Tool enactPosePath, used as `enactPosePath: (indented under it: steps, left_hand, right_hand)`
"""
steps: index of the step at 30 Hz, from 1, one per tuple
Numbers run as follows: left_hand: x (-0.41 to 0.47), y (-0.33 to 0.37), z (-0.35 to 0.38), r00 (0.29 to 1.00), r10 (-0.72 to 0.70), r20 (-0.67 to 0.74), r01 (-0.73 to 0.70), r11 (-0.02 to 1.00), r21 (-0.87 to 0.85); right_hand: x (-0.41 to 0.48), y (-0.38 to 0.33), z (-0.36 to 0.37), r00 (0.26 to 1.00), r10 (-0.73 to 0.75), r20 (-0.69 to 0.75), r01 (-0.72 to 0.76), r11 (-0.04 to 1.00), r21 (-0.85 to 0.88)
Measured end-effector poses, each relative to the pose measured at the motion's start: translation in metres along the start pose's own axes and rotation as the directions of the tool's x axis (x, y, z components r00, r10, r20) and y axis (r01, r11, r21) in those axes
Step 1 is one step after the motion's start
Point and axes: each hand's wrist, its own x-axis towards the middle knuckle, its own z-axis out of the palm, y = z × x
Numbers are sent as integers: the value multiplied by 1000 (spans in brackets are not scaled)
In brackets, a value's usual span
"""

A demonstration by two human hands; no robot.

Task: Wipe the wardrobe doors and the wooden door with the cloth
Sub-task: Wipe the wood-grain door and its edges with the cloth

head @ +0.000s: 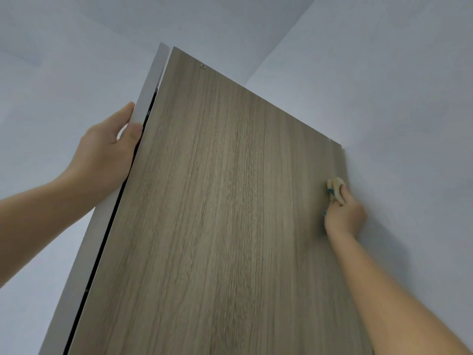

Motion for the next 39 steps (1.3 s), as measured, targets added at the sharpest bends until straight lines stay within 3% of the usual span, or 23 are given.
enactPosePath:
  steps: [5, 8, 12, 18, 25, 31, 34, 39]
  left_hand:
    - [1, -4, -1, 999, -49, -6, 48, 993, -108]
    - [4, -8, -1, 999, -45, 9, 46, 987, -156]
    - [9, -16, -5, 997, -68, 22, 72, 963, -258]
    - [16, -21, -16, 991, -62, 120, 98, 941, -324]
    - [9, -12, -27, 958, -70, 277, 161, 933, -321]
    - [-29, -5, -8, 982, -159, 102, 186, 911, -368]
    - [-40, -10, -4, 985, -132, 112, 156, 956, -249]
    - [-44, -13, -6, 983, -122, 135, 135, 987, -91]
  right_hand:
    - [-42, -44, 17, 981, -192, 3, 192, 980, 62]
    - [-68, -79, 29, 932, -362, 13, 359, 928, 99]
    - [-108, -130, 45, 875, -485, 2, 478, 863, 161]
    - [-165, -188, 56, 772, -635, 35, 615, 759, 214]
    - [-205, -199, 47, 599, -792, 118, 735, 603, 311]
    - [-186, -189, 48, 486, -867, 109, 790, 489, 370]
    - [-171, -181, 52, 516, -855, 57, 799, 504, 329]
    - [-118, -144, 51, 660, -751, 20, 726, 644, 242]
